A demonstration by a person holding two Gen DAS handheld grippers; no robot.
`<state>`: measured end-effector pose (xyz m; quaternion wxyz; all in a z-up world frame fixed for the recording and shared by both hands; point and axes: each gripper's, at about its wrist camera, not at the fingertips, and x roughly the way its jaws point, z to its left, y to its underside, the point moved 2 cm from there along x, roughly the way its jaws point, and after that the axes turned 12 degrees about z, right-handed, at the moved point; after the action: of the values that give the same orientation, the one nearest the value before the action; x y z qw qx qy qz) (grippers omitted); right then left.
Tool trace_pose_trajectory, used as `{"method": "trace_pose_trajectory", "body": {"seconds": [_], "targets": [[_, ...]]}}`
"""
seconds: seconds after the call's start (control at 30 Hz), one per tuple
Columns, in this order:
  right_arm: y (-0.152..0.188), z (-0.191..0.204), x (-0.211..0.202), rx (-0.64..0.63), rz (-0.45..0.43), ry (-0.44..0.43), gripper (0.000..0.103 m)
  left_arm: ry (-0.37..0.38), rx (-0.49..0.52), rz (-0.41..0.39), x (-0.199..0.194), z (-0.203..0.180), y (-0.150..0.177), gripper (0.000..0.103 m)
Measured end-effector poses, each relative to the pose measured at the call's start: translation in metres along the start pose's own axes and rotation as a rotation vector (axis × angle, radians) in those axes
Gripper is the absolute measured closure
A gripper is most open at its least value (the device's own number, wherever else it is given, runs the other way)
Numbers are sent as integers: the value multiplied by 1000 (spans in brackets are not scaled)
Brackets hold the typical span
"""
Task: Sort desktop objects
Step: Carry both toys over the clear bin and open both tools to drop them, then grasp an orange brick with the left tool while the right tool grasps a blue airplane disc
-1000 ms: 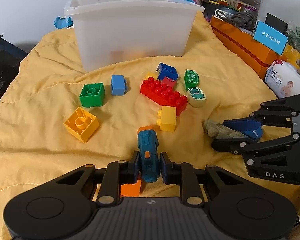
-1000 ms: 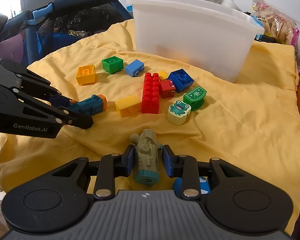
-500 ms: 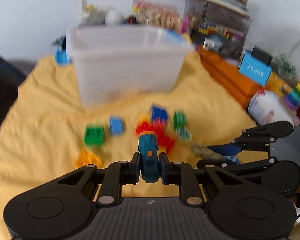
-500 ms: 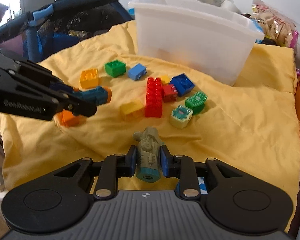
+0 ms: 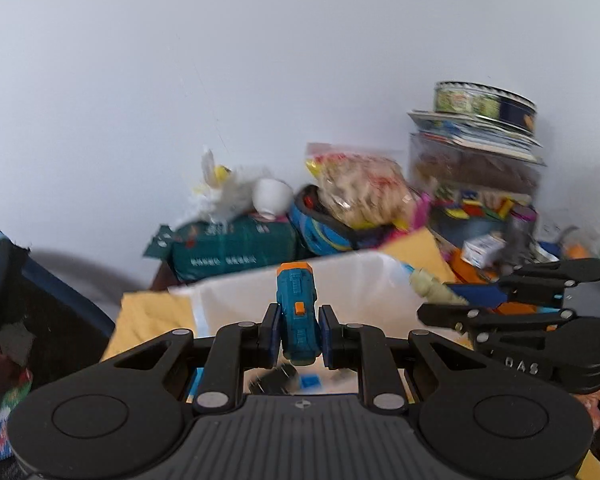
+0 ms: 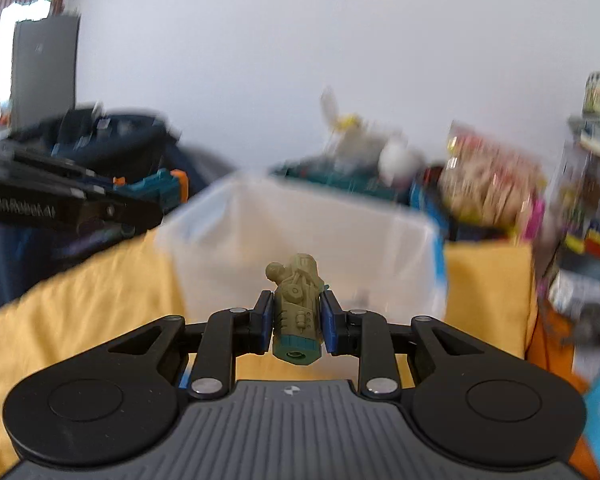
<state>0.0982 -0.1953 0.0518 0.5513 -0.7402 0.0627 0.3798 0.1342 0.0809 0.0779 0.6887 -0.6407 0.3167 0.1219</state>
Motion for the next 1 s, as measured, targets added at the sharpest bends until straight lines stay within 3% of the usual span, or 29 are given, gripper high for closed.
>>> {"method": "trace_pose_trajectory", "body": {"seconds": [0.13,0.3,0.37,0.5,0.67,0.73,0.8,0.9,1.0], "targets": [[-39,-8,16,37,-45,32,75,-43,-20,47,36,9,-7,81],[-53,-10,55,81,26,26,75,-60,10,194,82,14,17,80],[-43,-5,70,79,73,13,75,-73,7,206,86,13,26,79],[-28,-3,86,92,124,-1,70,-64,-44,163,69,15,29,62],[-26,-5,69,101,89,4,69,-75,-31,97,34,7,25,54],[-26,-8,60,114,66,-5,66,-55,-33,87,17,3,33,46],[-26,-10,51,120,45,-21,63,-51,-33,93,5,-2,47,39],[-15,-10,32,113,24,-46,59,-51,-57,130,-7,-7,80,39],[11,-5,20,86,56,-83,56,-37,-84,249,-7,-13,123,39]]}}
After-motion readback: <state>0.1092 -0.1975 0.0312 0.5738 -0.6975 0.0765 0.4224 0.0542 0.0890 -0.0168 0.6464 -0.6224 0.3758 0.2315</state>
